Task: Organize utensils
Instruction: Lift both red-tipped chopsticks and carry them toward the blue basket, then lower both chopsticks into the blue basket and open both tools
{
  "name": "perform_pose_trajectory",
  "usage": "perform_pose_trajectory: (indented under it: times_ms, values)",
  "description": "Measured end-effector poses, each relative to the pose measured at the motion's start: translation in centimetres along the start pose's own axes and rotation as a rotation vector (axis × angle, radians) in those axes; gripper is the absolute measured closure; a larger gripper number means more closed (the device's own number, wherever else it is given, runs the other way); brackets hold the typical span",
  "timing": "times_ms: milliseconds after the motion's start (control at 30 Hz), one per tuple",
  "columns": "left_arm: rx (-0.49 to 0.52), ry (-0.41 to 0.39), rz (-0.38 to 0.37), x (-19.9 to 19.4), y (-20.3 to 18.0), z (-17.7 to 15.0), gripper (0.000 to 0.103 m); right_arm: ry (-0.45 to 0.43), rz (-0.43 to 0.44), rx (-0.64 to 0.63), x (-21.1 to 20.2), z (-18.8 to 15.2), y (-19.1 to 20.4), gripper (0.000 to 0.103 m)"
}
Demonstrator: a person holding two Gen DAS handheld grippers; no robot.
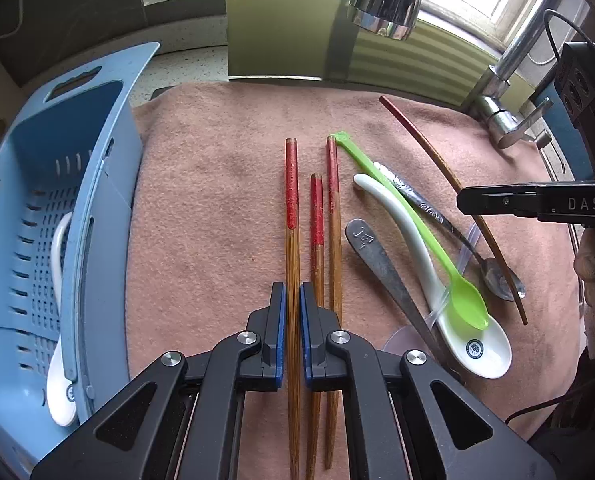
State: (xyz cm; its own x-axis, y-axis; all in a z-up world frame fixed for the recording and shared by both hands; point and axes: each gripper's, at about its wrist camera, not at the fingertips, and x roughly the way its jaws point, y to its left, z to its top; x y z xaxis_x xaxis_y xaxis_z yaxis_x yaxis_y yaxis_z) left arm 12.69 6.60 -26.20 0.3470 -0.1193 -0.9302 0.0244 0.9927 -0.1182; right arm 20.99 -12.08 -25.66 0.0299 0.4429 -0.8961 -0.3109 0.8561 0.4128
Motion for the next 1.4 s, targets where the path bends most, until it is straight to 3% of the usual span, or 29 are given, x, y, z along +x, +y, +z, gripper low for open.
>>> perform_pose_trajectory:
  times_ms: [500,867,1067,1400]
  values:
    - [0.001,-0.066,-0.031,-3.4,-0.7,0.4,0.097,-0.037,0.081,0.034,-3.0,-1.4,1.1,0.097]
    - [0.008,-0.144,-0.056,-7.9,0.3,0.9,0.097,-0.089,0.14,-0.004,-5.5,-1.8,6.0,0.097]
    - [-0.006,-0.175,-0.018,-10.0,3.0,0.8,0.097,-0.109,0.176,-0.027,-5.3,-1.0,10.2,0.097]
    - [-0.109,-0.19,0.024,-11.7,11.0,-0.7,0.097,-0.096,0.227,-0.041,-1.9,0.1,18.4,0.097]
